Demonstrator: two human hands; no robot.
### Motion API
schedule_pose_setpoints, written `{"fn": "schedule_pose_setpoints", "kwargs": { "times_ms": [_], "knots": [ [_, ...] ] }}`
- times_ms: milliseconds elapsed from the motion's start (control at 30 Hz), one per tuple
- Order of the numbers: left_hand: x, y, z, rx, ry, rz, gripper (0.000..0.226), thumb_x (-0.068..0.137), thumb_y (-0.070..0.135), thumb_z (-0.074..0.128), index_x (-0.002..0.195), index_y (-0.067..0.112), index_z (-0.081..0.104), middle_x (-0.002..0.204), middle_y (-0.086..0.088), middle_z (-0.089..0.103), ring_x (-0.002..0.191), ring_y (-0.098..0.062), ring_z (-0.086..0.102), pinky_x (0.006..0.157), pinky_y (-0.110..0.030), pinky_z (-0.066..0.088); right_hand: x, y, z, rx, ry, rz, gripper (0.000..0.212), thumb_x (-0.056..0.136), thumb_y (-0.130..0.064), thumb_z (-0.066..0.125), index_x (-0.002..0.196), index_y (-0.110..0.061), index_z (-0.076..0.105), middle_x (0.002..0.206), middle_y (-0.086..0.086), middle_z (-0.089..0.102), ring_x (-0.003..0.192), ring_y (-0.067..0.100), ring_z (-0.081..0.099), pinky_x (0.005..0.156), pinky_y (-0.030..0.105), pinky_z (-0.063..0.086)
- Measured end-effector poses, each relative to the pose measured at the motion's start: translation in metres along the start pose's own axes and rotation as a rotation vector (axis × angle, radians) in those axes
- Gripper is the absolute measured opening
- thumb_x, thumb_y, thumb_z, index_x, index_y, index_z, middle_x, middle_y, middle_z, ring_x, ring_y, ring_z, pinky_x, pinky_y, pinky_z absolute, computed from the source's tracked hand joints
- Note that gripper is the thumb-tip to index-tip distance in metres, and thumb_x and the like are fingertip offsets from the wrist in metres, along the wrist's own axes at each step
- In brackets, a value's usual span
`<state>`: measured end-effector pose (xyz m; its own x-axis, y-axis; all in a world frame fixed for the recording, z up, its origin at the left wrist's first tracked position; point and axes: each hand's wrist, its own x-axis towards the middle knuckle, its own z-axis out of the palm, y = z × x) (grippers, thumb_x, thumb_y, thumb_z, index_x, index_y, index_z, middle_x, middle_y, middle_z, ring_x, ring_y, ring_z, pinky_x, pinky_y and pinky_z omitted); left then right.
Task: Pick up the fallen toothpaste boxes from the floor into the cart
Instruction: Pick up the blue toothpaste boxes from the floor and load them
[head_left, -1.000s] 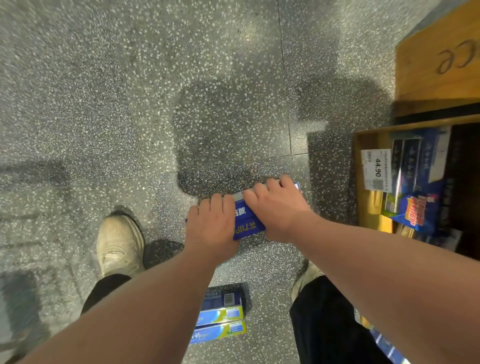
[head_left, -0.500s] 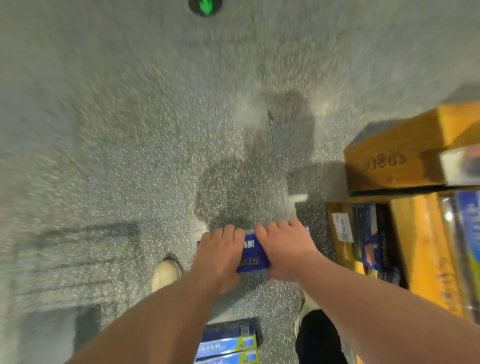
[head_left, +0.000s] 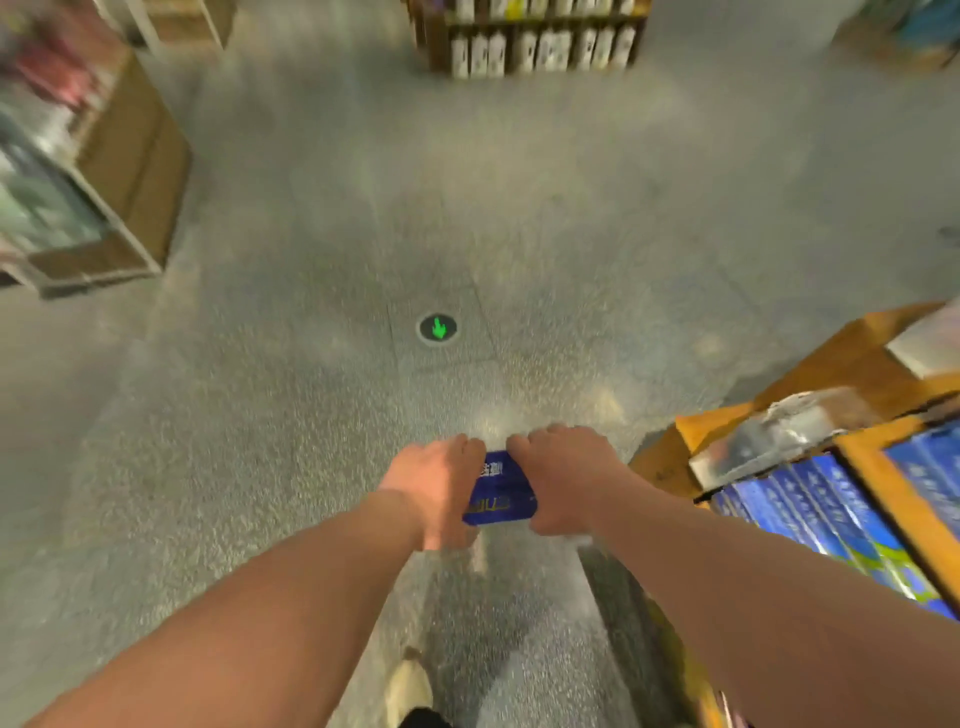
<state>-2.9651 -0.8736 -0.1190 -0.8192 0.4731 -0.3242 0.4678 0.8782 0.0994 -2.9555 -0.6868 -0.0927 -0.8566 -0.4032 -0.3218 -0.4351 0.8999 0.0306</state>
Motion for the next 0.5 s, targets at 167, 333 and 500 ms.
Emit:
{"fn": "schedule_pose_setpoints", "kwargs": {
  "times_ms": [167, 333, 500],
  "knots": [
    [-0.07, 0.022, -0.073, 0.083, 0.138, -0.023, 0.058, 0.074, 0.053, 0.072, 0.112, 0.02, 0.043, 0.111, -0.004, 0.056, 0.102, -0.03, 0.062, 0.08, -0.04, 0.048, -0.053, -0.015, -0.078, -0.06, 0.117, -0.059, 0.049, 0.068, -0.048, 0.069, 0.103, -0.025, 0.044, 0.101, 0.002, 0.063, 0.094, 0.03, 0.065, 0.072, 0.035, 0.049],
    [-0.167, 0.067, -0.103, 0.121, 0.294, -0.153, 0.059, 0.075, 0.051, 0.071, 0.114, 0.019, 0.041, 0.114, -0.007, 0.056, 0.105, -0.032, 0.061, 0.079, -0.039, 0.046, -0.125, -0.044, -0.125, -0.182, 0.294, -0.212, 0.047, 0.071, -0.045, 0.067, 0.107, -0.023, 0.048, 0.103, 0.004, 0.065, 0.096, 0.031, 0.065, 0.069, 0.034, 0.044],
    [-0.287, 0.119, -0.106, 0.125, 0.284, -0.294, 0.054, 0.076, 0.048, 0.073, 0.1, 0.024, 0.031, 0.113, -0.006, 0.054, 0.102, -0.032, 0.06, 0.071, -0.036, 0.038, -0.212, -0.098, -0.139, -0.203, 0.305, -0.352, 0.048, 0.07, -0.046, 0.069, 0.105, -0.023, 0.045, 0.102, 0.002, 0.063, 0.096, 0.029, 0.065, 0.066, 0.032, 0.039]
  ]
}}
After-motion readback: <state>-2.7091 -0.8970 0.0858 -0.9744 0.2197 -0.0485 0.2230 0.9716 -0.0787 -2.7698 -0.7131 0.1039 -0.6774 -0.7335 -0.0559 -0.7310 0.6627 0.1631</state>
